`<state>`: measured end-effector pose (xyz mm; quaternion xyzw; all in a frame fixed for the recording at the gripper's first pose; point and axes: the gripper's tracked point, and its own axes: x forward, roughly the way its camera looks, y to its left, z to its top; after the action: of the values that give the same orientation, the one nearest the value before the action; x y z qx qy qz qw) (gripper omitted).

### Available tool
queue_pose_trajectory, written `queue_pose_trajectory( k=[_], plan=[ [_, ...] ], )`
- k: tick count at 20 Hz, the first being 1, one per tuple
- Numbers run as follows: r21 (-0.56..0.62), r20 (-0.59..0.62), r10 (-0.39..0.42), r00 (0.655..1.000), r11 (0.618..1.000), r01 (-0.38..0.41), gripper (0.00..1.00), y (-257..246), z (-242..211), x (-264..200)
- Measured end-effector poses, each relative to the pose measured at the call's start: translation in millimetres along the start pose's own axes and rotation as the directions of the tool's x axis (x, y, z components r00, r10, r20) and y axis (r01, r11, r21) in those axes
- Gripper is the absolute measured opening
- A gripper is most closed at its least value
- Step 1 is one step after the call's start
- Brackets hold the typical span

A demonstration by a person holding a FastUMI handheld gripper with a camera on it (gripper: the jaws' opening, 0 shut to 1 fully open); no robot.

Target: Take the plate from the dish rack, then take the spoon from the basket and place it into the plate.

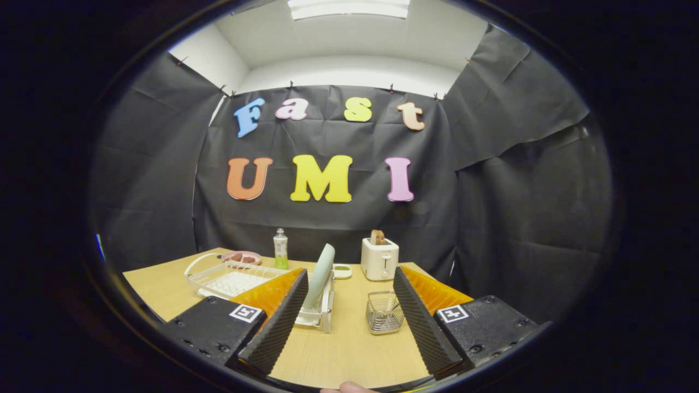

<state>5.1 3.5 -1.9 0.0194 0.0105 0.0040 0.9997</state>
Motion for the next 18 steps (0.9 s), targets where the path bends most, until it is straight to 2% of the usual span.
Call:
queue_pose_trajectory(
  k=[9,13,18],
  plan=[
    [0.024,-0.017,-0.006,1.0,1.0,0.006,1.0,-12.0,25.4,20.8],
    [0.016,-0.04,0.041,0.998,0.999,-0.04,1.0,-3.6,55.7,43.5],
    [0.0,-0.136,0.116,0.984,0.993,-0.117,1.0,16.8,82.5,90.3]
  ],
)
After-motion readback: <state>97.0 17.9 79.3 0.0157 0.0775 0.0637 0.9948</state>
